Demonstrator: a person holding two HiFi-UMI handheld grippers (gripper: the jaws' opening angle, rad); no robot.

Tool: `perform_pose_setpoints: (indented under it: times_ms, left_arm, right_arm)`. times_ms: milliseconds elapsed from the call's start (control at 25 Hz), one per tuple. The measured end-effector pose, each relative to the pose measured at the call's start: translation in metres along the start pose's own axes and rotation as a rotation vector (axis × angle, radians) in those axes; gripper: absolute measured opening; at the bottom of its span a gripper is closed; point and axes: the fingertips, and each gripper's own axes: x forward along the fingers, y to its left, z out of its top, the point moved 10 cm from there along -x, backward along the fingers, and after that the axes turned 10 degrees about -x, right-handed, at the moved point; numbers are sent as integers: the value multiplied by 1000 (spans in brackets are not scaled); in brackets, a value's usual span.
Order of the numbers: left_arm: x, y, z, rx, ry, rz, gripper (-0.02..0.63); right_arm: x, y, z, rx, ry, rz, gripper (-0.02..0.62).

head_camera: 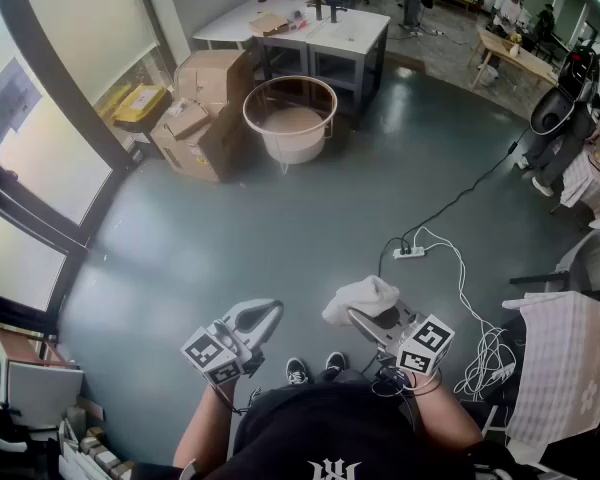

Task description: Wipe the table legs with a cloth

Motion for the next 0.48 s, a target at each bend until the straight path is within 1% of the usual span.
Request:
perform_pose_setpoints:
  times_ms: [80, 160, 320, 480]
  left_arm:
    - [5, 1, -10, 1, 42, 38, 6]
    - [12, 1, -17, -13, 54, 59, 6]
    - [30, -1, -24, -20, 51, 51, 6]
    - [36, 4, -31, -34, 54, 69, 6]
  right_arm:
    - [-10, -1, 0, 3, -13, 8, 84]
    - [-18, -4, -1, 8, -22, 10, 84]
    - [-23, -22, -6, 16, -20, 21, 84]
    - [-19, -39, -18, 33, -8, 58, 84]
